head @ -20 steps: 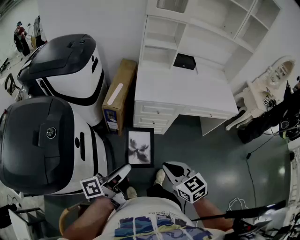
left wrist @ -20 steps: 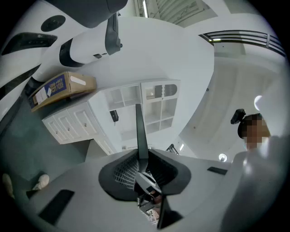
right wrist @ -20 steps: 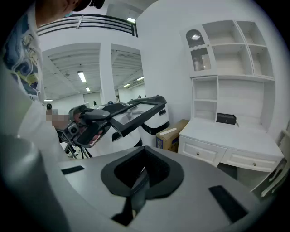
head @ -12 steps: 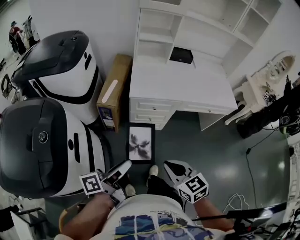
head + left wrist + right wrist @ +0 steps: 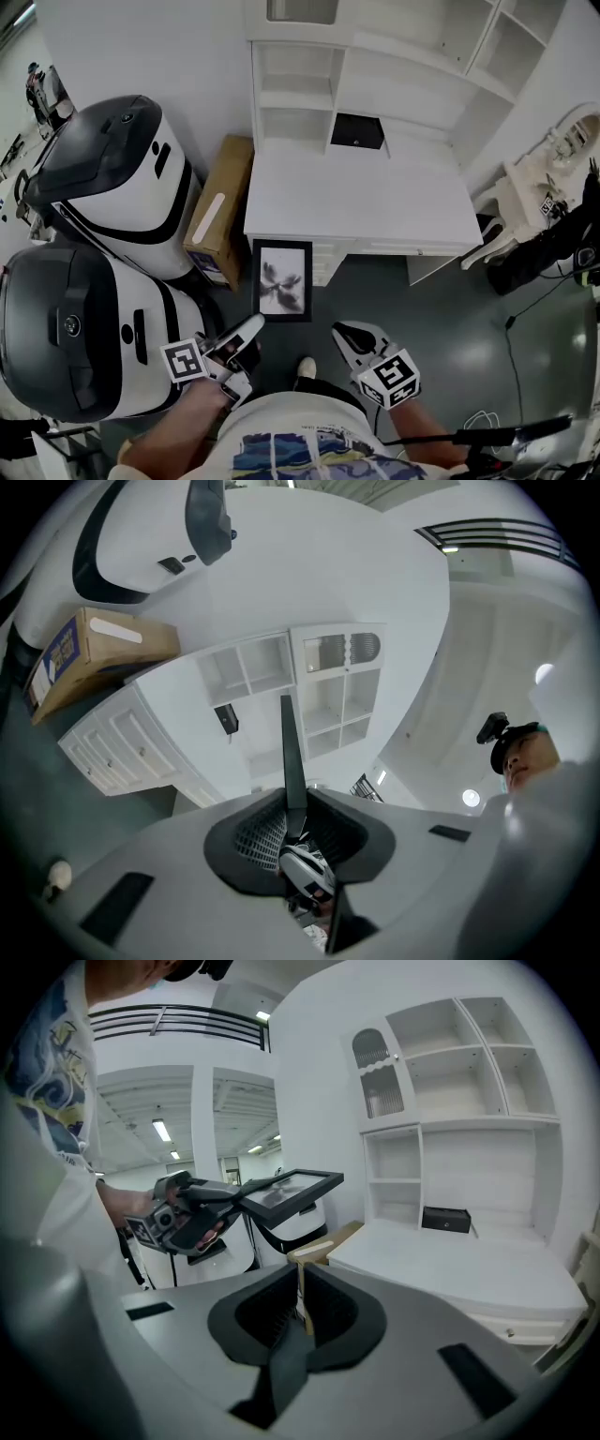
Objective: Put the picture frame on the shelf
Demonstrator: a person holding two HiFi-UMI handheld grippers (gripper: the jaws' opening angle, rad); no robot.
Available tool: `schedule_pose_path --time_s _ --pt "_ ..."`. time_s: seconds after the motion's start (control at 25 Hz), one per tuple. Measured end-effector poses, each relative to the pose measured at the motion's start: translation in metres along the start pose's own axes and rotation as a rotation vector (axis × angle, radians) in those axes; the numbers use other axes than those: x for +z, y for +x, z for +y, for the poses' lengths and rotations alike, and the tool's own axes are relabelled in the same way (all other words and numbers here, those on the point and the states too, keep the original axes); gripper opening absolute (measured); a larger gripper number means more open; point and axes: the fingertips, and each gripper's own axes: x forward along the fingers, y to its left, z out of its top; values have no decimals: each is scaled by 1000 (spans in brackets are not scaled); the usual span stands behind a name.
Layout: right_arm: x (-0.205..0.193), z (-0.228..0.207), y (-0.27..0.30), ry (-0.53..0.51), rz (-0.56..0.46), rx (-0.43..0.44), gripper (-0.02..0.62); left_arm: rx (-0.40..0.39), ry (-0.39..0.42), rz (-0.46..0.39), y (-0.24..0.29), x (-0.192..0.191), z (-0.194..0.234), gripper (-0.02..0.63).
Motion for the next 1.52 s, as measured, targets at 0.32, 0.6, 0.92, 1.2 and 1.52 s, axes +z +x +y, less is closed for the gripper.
schedule_pose_path --time_s 0.32,0.6,0.92,1.2,1.52 --pt "-9 -64 -10 67 23 -16 138 -2 23 -27 76 44 -6 72" --pt "9 -115 31 133 59 -38 95 -5 24 -17 145 126 15 72" --pt "63 -167 87 139 64 -135 83 -59 40 17 221 231 30 72" --pt "102 -190 145 166 51 -188 75 -48 46 39 268 312 59 72" --pt "119 -226 173 158 76 -173 71 -31 41 14 332 365 89 72"
